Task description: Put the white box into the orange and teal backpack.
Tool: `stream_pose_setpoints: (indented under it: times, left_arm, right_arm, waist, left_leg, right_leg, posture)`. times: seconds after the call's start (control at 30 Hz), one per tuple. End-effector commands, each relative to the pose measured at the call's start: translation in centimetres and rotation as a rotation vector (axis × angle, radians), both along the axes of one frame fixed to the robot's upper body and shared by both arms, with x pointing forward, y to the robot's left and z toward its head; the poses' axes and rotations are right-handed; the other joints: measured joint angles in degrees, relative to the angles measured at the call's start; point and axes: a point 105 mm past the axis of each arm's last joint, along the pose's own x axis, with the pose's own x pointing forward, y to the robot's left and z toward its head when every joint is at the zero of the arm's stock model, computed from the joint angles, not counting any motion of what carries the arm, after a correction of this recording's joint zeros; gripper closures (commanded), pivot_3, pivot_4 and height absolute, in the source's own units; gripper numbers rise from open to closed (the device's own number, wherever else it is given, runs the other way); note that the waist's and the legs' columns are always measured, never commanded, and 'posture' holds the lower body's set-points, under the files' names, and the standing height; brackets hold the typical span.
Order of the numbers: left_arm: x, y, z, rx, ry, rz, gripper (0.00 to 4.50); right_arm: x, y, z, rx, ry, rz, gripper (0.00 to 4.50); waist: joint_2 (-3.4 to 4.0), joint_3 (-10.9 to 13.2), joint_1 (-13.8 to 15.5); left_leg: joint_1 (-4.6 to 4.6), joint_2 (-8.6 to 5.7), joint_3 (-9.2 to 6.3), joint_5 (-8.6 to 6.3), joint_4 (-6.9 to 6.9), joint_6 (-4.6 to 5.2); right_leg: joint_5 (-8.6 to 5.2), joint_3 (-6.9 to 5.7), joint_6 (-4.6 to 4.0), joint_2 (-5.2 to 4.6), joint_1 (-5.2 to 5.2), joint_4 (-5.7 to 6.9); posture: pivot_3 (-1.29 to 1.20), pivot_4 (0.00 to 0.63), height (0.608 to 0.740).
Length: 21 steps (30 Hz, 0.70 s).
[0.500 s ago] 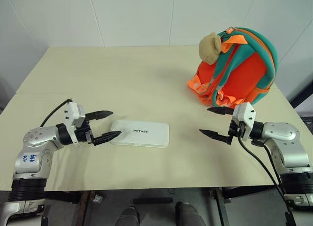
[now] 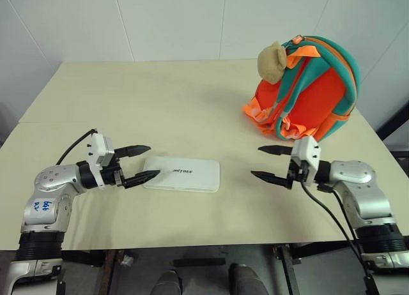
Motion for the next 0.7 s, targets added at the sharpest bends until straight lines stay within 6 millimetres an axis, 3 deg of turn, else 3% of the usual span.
stream_pose_setpoints:
  times: [0.03, 0.23, 0.3, 0.37, 0.7]
  left_arm:
    - [0.2, 2.7, 0.7, 0.036, -0.051, 0.089, 1.5]
    - [1.0, 6.5, -0.8, 0.102, -0.03, 0.225, 3.42]
    - [0.8, 6.9, -1.3, 0.119, -0.013, 0.229, 4.03]
    - [1.0, 6.9, -2.0, 0.125, 0.009, 0.237, 4.47]
    - [0.7, 5.0, -4.6, 0.165, 0.076, 0.19, 4.47]
  right_arm:
    - [0.6, 1.0, -0.4, -0.04, -0.031, -0.008, 1.96]
    - [2.0, 2.6, -2.5, -0.072, -0.005, -0.033, 4.04]
    - [2.2, 2.8, -3.3, -0.079, 0.016, -0.045, 4.5]
    - [2.8, 2.7, -4.3, -0.11, 0.011, -0.099, 4.5]
    - [0.7, 7.1, -5.0, -0.03, 0.023, -0.04, 4.5]
  waist:
    - [0.0, 0.0, 0.0]
    - [0.0, 0.0, 0.0]
    - [0.0, 0.0, 0.0]
    - [0.0, 0.0, 0.2]
    - [0.0, 0.0, -0.3]
  left_leg:
    - [0.0, 0.0, 0.0, 0.0, 0.0, 0.0]
    - [-0.01, 0.0, 0.01, 0.0, -0.02, 0.0]
    - [-0.01, 0.0, 0.0, 0.0, -0.02, 0.0]
    - [-0.02, 0.0, 0.0, 0.0, -0.03, 0.0]
    - [0.01, 0.0, 0.0, 0.0, -0.02, -0.01]
  right_leg:
    - [0.0, 0.0, 0.0, 0.0, -0.02, 0.0]
    - [0.0, 0.0, -0.01, 0.0, -0.06, 0.03]
    - [-0.01, 0.0, -0.01, 0.01, -0.07, 0.07]
    - [-0.01, 0.0, -0.01, 0.0, -0.09, 0.08]
    - [-0.02, 0.0, -0.02, 0.01, -0.13, 0.29]
  posture:
    - [0.0, 0.15, 0.74]
    - [0.0, 0.15, 0.74]
    - [0.0, 0.15, 0.74]
    - [0.0, 0.15, 0.74]
    - [0.0, 0.15, 0.74]
